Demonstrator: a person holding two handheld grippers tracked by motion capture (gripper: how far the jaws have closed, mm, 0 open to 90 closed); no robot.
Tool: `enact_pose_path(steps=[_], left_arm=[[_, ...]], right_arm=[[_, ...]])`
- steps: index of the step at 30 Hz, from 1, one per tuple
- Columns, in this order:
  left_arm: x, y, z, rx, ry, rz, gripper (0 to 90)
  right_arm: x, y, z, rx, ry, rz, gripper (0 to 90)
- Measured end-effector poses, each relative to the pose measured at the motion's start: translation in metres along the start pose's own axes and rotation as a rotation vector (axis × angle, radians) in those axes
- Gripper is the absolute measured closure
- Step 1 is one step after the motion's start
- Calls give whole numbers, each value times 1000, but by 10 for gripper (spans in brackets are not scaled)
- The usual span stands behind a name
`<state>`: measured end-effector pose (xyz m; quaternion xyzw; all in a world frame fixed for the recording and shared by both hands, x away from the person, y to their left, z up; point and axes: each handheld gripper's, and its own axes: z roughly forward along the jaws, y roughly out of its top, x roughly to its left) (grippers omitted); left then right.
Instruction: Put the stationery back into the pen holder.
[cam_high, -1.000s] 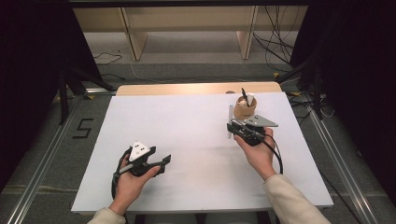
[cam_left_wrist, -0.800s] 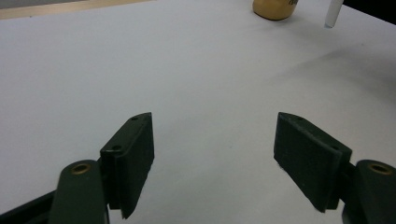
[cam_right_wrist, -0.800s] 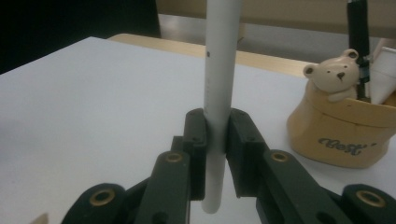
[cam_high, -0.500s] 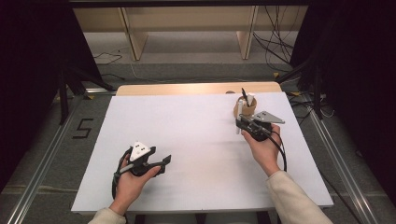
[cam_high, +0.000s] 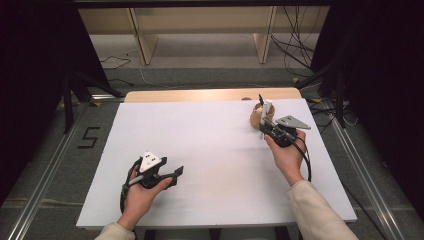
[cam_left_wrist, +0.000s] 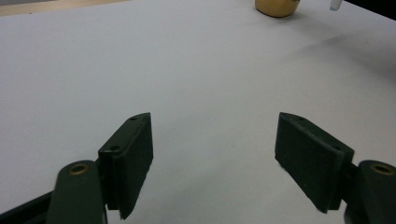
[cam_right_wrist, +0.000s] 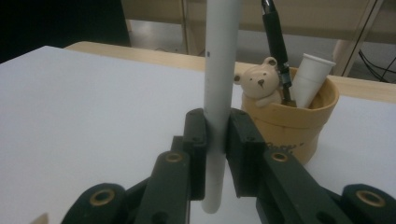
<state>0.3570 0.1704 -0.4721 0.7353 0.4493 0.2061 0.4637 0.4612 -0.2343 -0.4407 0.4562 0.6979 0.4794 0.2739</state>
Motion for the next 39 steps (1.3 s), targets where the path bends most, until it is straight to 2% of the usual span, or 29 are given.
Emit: enact_pose_path(steps=[11, 24, 39], left_arm=[[0, 0, 1, 0, 1, -3, 276], [1, 0, 2, 3, 3, -1, 276], [1, 0, 2, 2, 5, -4, 277]], right_arm=[[-11, 4, 0, -22, -35, 18, 790], [-18, 11, 3, -53, -62, 23, 790], [-27, 14, 9, -62, -91, 40, 790]])
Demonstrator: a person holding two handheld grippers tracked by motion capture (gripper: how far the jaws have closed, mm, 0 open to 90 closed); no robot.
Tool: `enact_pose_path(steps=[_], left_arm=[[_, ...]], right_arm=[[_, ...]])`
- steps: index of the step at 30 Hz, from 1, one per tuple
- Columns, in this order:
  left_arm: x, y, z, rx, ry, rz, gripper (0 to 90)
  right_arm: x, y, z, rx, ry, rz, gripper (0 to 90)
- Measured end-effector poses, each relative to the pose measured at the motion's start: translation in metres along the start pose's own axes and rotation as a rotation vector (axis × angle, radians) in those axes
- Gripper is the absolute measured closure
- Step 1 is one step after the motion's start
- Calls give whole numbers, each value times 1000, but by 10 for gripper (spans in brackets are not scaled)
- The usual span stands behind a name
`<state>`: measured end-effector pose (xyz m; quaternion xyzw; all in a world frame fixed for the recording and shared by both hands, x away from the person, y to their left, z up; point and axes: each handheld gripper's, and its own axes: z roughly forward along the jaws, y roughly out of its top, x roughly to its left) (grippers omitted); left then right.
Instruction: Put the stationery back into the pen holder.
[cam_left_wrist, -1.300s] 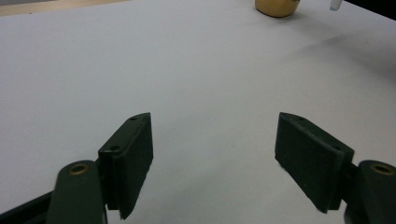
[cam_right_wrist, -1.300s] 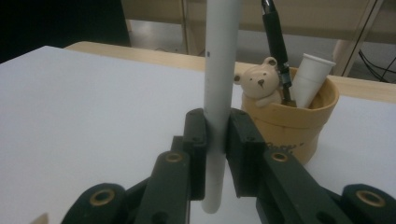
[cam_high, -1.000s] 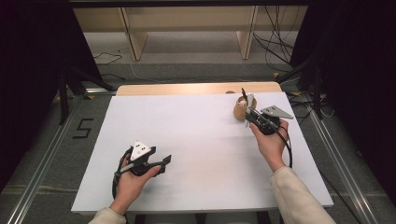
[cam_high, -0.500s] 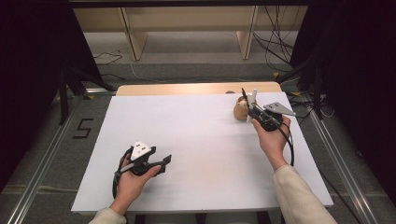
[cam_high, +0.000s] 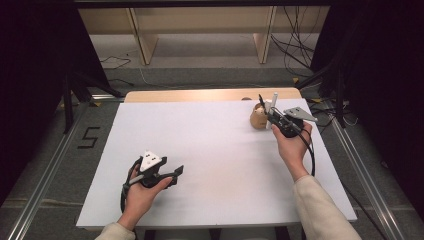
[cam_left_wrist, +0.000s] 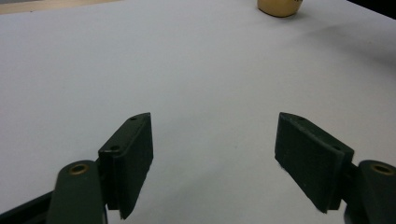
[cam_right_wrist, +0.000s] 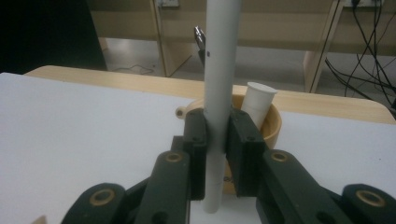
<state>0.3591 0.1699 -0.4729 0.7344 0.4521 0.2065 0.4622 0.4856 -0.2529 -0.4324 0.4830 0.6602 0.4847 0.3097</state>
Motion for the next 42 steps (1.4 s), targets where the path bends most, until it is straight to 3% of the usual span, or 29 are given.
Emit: enact_pose_path(steps=[18, 42], left_arm=[[0, 0, 1, -1, 0, -2, 276], [0, 0, 1, -1, -2, -4, 277]], right_arm=[[-9, 10, 7, -23, -18, 18, 790], [-12, 19, 13, -59, -30, 30, 789]])
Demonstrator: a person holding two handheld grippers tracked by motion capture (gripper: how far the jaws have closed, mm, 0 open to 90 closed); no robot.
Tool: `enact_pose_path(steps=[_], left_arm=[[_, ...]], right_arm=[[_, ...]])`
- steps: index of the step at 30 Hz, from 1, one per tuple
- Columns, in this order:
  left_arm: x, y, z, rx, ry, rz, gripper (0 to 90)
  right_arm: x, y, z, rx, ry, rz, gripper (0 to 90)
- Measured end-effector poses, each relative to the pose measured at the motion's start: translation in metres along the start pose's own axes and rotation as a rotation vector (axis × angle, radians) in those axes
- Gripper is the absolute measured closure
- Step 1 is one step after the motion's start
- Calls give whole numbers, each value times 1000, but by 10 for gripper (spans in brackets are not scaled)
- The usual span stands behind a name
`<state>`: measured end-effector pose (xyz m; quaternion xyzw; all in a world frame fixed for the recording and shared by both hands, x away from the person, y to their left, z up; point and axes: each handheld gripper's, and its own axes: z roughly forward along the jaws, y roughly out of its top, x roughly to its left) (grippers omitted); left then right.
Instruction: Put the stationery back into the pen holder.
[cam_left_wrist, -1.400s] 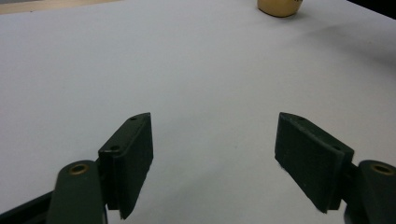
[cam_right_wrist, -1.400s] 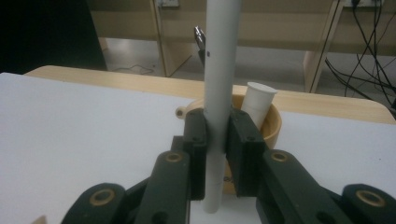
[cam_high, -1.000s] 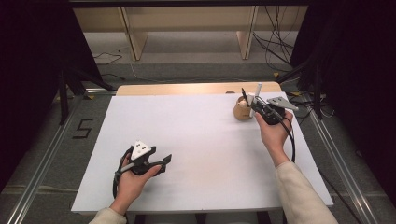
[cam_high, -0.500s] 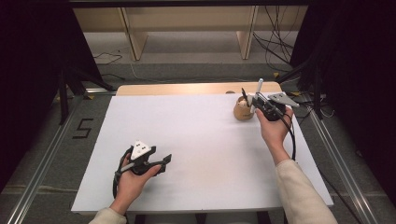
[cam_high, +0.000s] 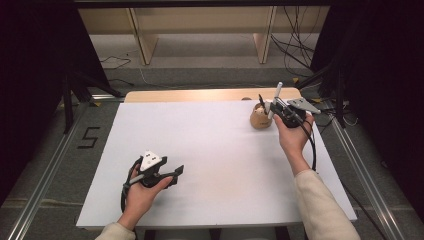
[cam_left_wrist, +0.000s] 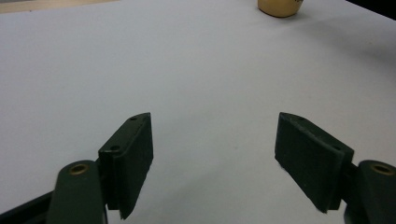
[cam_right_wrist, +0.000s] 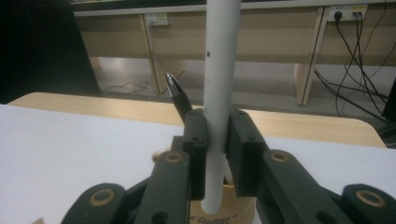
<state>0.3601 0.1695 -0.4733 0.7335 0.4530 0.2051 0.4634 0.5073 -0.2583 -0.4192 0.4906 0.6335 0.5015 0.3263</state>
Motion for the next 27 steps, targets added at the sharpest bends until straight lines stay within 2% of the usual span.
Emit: enact_pose_path(steps=[14, 27], left_arm=[[0, 0, 0, 2, 1, 0, 277], [1, 0, 0, 2, 2, -1, 277]], right_arm=[[-3, 6, 5, -23, -12, 12, 789], [-4, 6, 9, -31, -25, 3, 789]])
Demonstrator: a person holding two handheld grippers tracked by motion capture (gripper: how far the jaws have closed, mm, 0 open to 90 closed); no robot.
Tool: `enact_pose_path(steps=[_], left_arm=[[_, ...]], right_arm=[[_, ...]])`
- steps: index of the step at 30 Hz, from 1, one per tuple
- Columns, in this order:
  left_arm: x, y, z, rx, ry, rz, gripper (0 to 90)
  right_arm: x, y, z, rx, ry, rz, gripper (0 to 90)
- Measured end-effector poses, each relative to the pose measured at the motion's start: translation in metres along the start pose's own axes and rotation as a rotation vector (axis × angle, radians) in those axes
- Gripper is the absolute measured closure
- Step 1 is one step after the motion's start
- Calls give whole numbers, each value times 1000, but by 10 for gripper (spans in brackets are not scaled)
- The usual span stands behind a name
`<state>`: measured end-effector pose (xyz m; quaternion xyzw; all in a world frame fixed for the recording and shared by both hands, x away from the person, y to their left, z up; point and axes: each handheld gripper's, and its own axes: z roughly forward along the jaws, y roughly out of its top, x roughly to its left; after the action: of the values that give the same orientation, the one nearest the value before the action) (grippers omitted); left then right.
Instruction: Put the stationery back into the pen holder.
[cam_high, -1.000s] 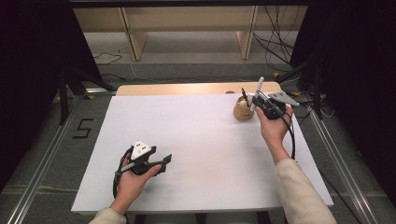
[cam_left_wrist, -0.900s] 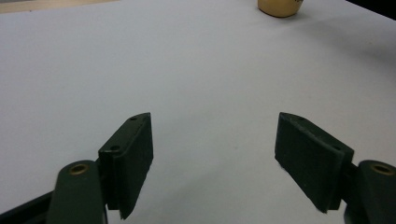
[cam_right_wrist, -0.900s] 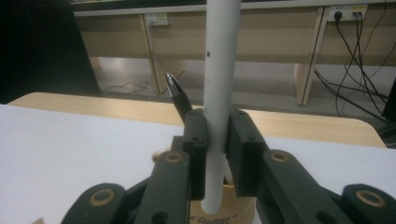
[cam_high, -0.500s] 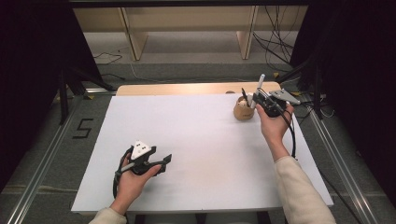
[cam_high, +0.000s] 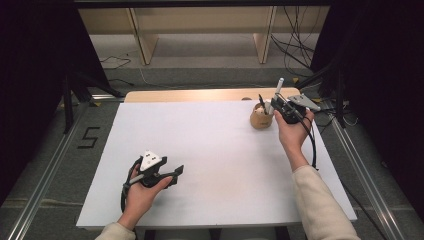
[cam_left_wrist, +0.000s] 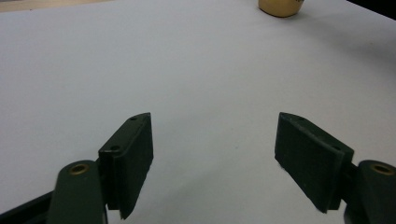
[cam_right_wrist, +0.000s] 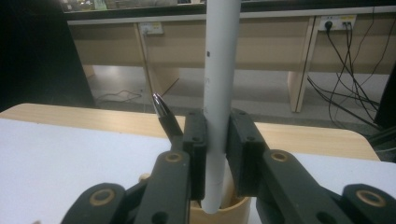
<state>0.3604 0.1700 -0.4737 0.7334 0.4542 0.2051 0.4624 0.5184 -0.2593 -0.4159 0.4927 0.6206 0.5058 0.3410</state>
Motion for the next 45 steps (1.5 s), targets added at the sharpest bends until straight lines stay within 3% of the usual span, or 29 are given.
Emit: enact_pose_path(steps=[45], left_arm=[[0, -1, 2, 7, -3, -3, 279]], right_arm=[[-5, -6, 11, 4, -21, -9, 788]])
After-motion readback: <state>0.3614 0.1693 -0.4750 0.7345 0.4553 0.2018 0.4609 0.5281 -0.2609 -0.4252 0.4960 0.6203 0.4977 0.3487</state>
